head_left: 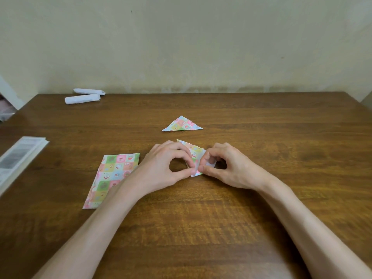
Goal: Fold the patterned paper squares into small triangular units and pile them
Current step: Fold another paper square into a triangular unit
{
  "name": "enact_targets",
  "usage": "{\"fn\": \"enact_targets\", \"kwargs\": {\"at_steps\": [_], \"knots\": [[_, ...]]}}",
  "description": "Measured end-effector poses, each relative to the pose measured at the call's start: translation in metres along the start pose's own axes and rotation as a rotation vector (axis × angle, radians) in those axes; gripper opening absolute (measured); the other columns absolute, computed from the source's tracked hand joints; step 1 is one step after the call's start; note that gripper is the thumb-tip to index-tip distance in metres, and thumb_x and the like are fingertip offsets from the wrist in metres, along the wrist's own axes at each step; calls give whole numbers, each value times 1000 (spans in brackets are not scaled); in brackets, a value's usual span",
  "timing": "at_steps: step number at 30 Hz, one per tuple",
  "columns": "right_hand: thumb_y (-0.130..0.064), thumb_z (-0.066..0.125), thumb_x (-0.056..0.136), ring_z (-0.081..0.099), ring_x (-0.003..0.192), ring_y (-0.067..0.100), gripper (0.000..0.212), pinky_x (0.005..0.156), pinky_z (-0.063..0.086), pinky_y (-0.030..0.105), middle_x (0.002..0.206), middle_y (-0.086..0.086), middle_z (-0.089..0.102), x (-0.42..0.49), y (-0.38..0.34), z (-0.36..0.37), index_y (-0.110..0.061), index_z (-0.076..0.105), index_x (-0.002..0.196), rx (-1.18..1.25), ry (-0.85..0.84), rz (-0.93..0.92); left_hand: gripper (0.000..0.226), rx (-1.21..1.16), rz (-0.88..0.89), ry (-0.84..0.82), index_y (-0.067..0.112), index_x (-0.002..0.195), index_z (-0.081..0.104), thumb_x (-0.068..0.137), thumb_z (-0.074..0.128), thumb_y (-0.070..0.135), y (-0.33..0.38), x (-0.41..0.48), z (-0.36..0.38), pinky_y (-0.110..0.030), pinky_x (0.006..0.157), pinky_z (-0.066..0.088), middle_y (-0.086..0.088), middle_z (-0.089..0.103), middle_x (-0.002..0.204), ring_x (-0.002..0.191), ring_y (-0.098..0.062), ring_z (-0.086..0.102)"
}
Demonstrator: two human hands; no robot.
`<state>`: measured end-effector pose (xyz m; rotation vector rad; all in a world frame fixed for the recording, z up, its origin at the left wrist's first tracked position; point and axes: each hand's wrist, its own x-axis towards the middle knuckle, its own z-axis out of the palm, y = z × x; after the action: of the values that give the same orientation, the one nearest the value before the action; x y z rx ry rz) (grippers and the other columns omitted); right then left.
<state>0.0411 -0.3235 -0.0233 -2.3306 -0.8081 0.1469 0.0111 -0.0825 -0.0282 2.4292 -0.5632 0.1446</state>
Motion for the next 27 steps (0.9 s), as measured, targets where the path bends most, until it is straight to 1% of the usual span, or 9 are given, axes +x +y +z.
{"fn": "enact_targets", "kwargs": {"at_steps": [3,6,8,11,13,17,21,27], "knots": [[-54,67,88,52,96,8,16,92,45,32,90,-14,59,1,-2,1,-39,71,92,-3,6,11,18,-6,4,-1,43,90,75,83,71,59,-1,0,0,-38,104,38,28,63,111,119,1,54],[-59,62,87,52,93,10,23,92,45,36,89,-12,57,1,-3,2,-38,69,92,-16,12,18,16,3,-7,2,42,92,75,88,69,56,-1,1,0,-38,104,37,29,63,111,118,1,53],[-60,61,87,51,90,10,22,91,46,37,88,-12,56,3,-3,3,-39,69,91,-20,19,21,15,7,-14,-2,41,92,75,88,70,54,-1,1,0,-35,103,36,29,63,111,118,0,53],[-60,61,87,51,91,11,22,91,46,40,88,-12,57,4,-3,4,-39,68,91,-22,28,36,14,14,-21,-3,42,90,75,84,75,55,1,1,0,-30,99,32,28,63,111,121,0,52],[-60,61,87,51,91,11,23,91,47,40,88,-11,57,4,-4,5,-39,68,91,-22,34,42,15,16,-28,-5,42,90,75,83,76,55,1,1,0,-29,99,31,28,63,112,122,0,52],[-61,60,88,52,88,12,22,92,46,41,86,-11,57,4,-4,7,-39,67,90,-38,48,51,13,13,-31,-13,42,89,75,83,78,53,0,2,0,-32,102,32,27,64,112,122,0,52],[-61,59,87,51,87,10,24,93,46,42,84,-11,56,3,-5,8,-38,67,89,-35,69,66,14,8,-38,-12,42,89,75,82,79,53,1,2,0,-30,100,30,27,64,112,122,0,52],[-55,64,90,50,90,8,18,91,46,37,86,-12,55,2,-9,9,-37,68,89,-42,88,88,14,8,-46,-23,42,89,76,81,80,53,1,2,-1,-31,102,31,27,64,112,122,1,51]]}}
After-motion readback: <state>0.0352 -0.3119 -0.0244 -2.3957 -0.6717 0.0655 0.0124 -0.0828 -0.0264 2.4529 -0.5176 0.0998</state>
